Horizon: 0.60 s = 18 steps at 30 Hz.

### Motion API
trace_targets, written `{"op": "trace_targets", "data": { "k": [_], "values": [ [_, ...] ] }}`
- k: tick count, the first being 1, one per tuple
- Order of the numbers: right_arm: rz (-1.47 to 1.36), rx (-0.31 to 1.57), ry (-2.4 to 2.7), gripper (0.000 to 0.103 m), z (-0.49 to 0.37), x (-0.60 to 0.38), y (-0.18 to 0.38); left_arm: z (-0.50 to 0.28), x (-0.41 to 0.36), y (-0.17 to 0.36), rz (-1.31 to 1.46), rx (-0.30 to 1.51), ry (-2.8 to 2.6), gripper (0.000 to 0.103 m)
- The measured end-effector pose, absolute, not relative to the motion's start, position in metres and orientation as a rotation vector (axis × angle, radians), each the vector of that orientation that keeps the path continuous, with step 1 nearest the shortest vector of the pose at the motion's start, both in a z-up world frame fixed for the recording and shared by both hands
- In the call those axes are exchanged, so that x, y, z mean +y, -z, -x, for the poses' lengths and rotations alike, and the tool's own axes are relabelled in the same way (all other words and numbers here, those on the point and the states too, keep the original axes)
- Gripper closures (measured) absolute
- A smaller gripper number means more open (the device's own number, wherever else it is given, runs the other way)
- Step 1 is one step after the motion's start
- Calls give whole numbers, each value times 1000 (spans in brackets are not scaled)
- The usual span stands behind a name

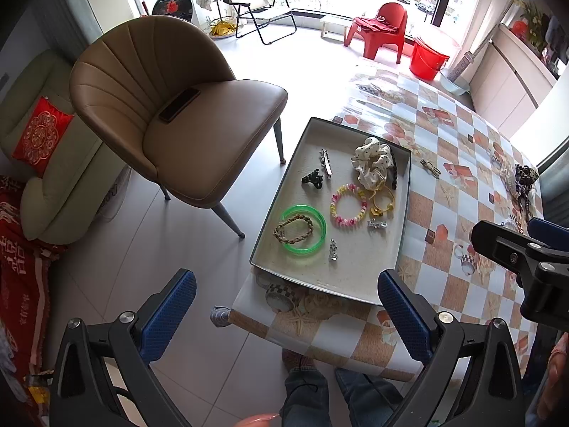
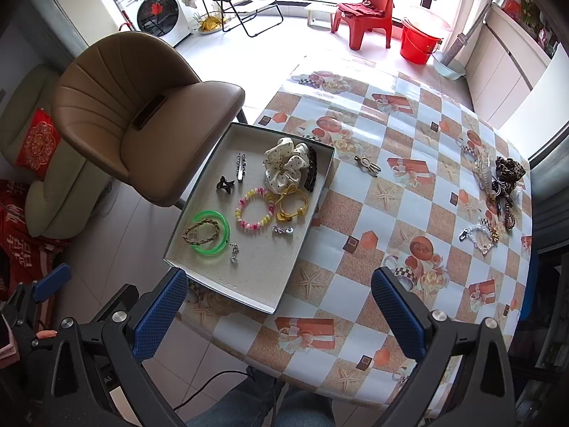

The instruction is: Organize jewelry

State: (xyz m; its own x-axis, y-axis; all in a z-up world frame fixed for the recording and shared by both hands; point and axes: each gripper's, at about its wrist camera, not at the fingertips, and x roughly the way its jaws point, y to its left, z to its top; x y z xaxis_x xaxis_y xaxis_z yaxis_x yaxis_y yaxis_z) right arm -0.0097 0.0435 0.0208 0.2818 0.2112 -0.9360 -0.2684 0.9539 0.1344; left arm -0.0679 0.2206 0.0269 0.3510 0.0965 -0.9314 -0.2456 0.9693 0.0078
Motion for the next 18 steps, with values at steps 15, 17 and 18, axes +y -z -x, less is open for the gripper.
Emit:
{"op": "trace_targets", "data": {
  "k": [15,17,18],
  "values": [
    [54,1243,-321,0,11,45,-21,68,222,-27,140,1191,-222,0],
    [54,1243,-321,0,11,45,-21,69,222,-27,141,1192,-222,0],
    [54,1243,-321,0,11,45,-21,69,222,-27,141,1191,-221,0]
  ]
}}
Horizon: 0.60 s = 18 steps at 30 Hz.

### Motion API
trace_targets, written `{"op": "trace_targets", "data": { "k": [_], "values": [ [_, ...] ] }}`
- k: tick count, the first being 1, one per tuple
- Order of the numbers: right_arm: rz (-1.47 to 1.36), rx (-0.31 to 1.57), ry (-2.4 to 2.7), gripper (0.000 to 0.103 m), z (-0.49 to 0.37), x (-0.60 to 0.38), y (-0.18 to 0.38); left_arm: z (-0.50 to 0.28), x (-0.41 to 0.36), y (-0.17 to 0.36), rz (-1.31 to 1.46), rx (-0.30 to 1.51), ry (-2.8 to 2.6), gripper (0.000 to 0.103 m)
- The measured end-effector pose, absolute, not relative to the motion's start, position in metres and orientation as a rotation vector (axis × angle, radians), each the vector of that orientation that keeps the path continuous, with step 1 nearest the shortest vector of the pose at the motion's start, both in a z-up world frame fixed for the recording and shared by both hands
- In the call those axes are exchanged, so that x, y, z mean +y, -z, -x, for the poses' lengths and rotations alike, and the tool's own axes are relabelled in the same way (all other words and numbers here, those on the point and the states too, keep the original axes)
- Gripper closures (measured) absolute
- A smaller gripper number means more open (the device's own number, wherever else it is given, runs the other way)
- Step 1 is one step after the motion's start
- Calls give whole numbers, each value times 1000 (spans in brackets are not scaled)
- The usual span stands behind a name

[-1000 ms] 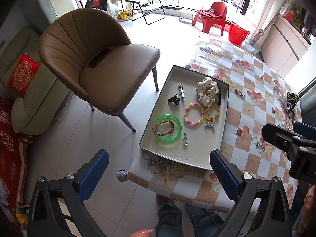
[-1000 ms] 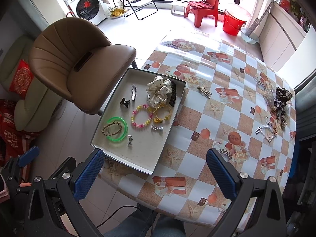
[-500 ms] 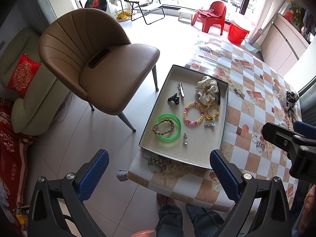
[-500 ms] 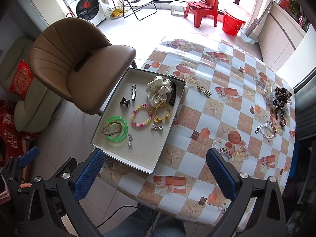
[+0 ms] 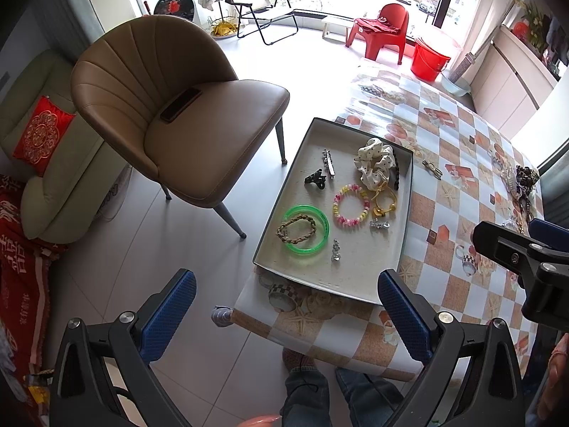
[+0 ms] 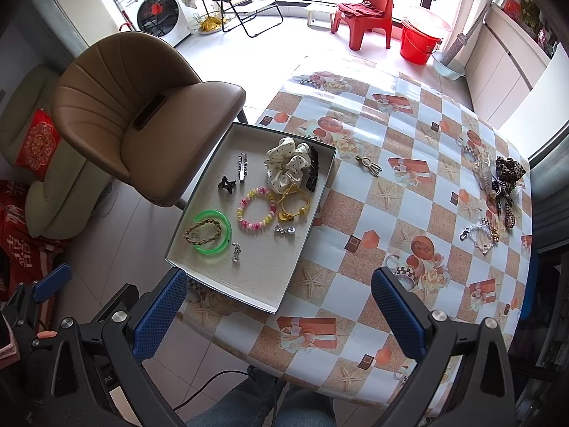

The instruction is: Organize jewelry

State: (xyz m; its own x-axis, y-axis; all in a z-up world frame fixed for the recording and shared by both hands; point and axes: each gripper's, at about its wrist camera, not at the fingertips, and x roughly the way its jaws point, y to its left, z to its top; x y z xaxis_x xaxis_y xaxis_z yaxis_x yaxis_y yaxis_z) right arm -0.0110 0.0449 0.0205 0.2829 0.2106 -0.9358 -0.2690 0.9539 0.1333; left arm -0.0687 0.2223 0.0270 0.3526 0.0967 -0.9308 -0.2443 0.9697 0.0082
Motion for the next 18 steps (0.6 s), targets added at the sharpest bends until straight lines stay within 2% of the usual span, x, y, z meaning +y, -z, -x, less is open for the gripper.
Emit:
{"op": "trace_targets", "data": {
  "k": [18],
  "values": [
    [55,1243,-319,0,12,46,-20,69,223,-27,137,1190,-221,0]
  ]
}}
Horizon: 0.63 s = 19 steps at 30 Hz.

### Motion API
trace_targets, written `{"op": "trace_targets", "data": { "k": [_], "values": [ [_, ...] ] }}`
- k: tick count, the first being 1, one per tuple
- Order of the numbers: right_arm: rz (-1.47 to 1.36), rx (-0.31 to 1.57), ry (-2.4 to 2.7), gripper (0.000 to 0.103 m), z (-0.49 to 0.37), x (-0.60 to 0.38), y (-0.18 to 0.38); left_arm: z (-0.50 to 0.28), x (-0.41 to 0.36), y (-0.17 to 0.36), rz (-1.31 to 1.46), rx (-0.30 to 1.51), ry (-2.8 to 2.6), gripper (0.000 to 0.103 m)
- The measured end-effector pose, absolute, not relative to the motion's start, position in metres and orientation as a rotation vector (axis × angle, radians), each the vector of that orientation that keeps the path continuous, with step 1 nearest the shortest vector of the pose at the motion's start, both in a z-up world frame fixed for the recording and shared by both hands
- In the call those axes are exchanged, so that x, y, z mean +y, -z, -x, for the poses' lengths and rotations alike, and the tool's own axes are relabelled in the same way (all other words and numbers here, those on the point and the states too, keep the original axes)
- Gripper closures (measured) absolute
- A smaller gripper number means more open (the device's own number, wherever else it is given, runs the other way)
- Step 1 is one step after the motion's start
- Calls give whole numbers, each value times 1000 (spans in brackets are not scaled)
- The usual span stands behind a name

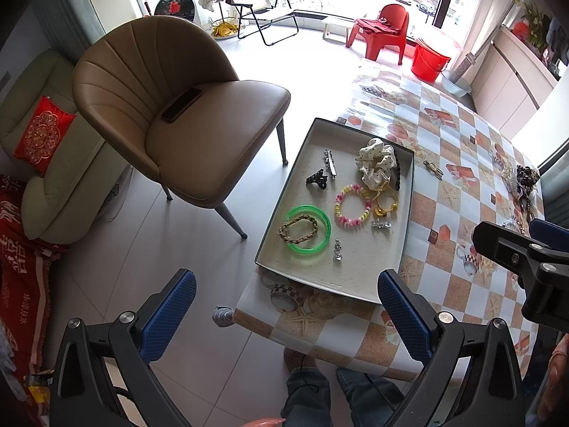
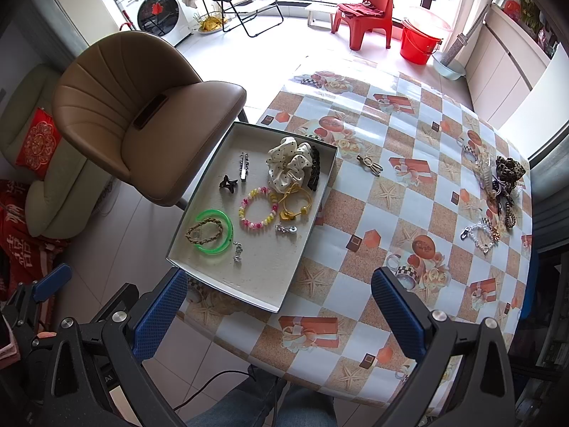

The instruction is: Organize jewelry

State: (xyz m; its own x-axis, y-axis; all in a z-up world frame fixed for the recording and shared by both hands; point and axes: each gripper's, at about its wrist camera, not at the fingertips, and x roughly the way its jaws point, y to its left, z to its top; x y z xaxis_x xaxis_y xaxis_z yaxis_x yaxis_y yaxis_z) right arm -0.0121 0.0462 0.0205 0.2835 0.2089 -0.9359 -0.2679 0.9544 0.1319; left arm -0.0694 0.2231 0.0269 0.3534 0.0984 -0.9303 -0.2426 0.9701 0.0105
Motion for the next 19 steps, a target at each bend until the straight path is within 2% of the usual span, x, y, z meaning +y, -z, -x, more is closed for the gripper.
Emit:
{"op": "trace_targets", "data": {
  "k": [19],
  "values": [
    [58,1242,-322,0,13,45,-21,74,228,-26,134,1184,-226,0]
  ]
}}
